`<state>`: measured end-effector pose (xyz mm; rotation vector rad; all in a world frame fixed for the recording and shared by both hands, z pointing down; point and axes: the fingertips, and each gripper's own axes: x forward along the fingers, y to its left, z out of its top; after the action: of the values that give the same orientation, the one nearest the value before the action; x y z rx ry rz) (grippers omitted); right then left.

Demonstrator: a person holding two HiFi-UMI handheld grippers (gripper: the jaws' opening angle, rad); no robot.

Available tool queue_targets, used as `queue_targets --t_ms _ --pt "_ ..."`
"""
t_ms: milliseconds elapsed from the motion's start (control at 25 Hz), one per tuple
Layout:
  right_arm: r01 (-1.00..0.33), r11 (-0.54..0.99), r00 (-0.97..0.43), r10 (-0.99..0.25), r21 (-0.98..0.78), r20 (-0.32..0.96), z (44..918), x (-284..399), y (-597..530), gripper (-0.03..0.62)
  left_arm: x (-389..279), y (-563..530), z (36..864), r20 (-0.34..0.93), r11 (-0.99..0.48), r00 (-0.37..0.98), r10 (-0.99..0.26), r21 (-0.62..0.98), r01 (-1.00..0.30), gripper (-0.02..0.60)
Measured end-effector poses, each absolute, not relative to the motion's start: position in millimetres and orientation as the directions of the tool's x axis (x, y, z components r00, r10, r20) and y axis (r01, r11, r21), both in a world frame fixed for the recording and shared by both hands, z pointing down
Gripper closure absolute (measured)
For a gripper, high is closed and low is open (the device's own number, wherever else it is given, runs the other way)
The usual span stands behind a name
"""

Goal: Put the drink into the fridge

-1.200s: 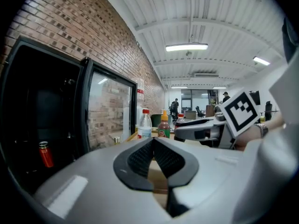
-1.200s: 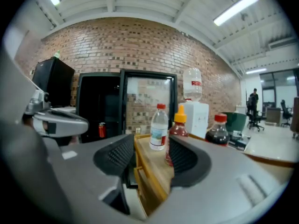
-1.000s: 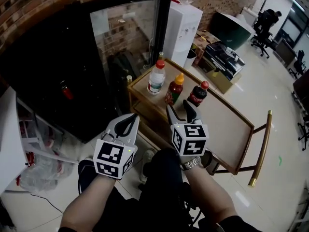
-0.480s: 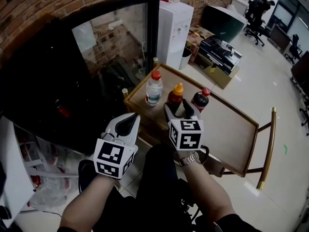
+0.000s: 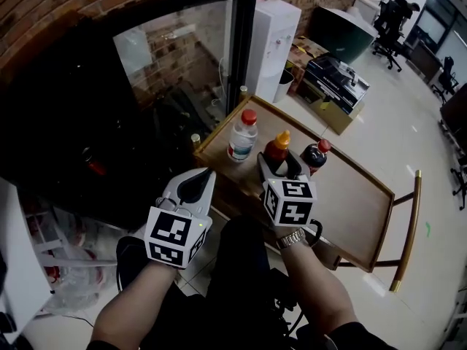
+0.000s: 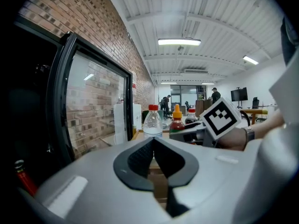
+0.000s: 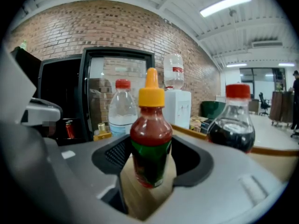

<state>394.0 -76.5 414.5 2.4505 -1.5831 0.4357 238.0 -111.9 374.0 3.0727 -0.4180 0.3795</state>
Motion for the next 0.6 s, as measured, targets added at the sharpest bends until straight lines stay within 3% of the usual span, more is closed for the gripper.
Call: queue_targets --t_ms 600 --pt "-0.964 -0.265 0.255 -0.934 -0.009 0.251 369 323 -55 0.329 177 -99 357 0.195 -0.925 0.905 -0.377 -0.029 -0.379 0.577"
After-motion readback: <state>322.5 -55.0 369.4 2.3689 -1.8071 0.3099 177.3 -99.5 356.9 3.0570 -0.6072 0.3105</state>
